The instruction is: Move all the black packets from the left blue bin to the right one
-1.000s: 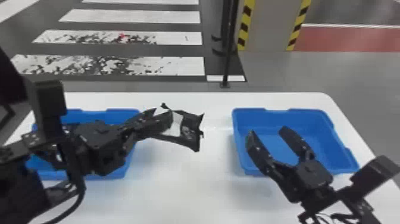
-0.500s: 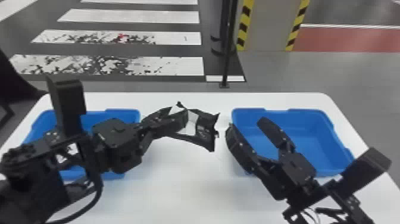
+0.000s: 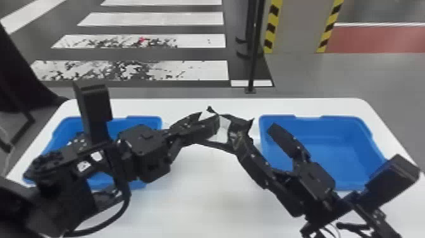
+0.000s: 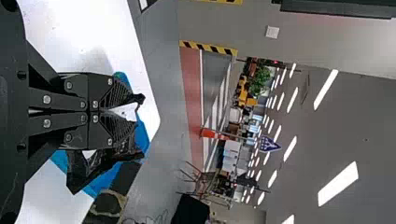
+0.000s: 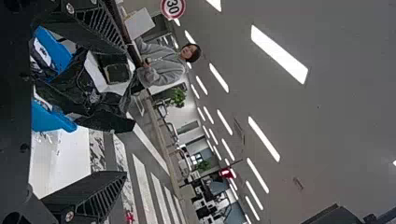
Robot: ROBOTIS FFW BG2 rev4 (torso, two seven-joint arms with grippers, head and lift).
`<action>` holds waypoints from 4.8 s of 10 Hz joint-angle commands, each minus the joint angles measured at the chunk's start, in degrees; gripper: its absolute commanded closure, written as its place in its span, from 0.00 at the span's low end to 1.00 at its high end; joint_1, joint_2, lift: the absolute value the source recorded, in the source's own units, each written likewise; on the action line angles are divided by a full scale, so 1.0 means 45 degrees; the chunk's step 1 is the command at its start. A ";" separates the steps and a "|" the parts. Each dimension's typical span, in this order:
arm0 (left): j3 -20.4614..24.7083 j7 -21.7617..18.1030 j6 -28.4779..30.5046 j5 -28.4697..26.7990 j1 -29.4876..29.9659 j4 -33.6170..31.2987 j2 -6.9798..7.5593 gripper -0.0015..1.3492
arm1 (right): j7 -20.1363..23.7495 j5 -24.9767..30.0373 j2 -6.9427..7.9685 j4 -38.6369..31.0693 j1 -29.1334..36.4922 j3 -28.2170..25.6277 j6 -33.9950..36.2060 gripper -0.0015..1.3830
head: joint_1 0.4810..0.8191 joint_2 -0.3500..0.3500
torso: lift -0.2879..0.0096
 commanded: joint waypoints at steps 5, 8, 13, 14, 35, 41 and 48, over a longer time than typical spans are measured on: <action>-0.0018 0.0025 -0.0210 0.0150 0.0047 0.0001 -0.0035 0.89 | 0.0603 -0.1772 0.0076 0.1436 -0.0562 0.0004 0.0235 0.80 | 0.63 0.54 | 0.35; 0.0058 0.0123 -0.0335 0.0150 0.0109 0.0001 -0.0093 0.89 | 0.0759 -0.2051 0.0096 0.1686 -0.0593 0.0156 -0.0546 0.93 | 0.63 0.54 | 0.35; 0.0845 0.0709 -0.1178 0.0708 0.0984 0.0282 -0.0503 0.12 | 0.1228 -0.2559 0.0057 0.2186 -0.0999 -0.0123 -0.0921 0.93 | 0.63 0.57 | 0.35; 0.1150 0.0748 -0.1460 0.0708 0.1359 0.0282 -0.0503 0.06 | 0.1228 -0.2381 0.0076 0.2405 -0.1155 -0.0682 -0.0921 0.93 | 0.63 0.57 | 0.35; 0.5263 0.1158 -0.1116 -0.2034 0.2203 0.0969 -0.0718 0.12 | -0.1702 0.3382 0.0791 -0.0376 0.2220 -0.3195 -0.1671 0.14 | 0.63 0.62 | 0.35; 0.3841 0.1158 0.1853 -0.3583 -0.1891 0.4626 0.0336 0.12 | -0.1702 0.2925 0.0791 -0.0439 0.2407 -0.2814 -0.1327 0.14 | 0.63 0.80 | 0.35; 0.0896 0.0318 0.3884 -0.5030 -0.6672 0.9907 0.1254 0.12 | -0.1702 0.2697 0.0760 -0.0314 0.2282 -0.2586 -0.1109 0.14 | 0.63 0.76 | 0.35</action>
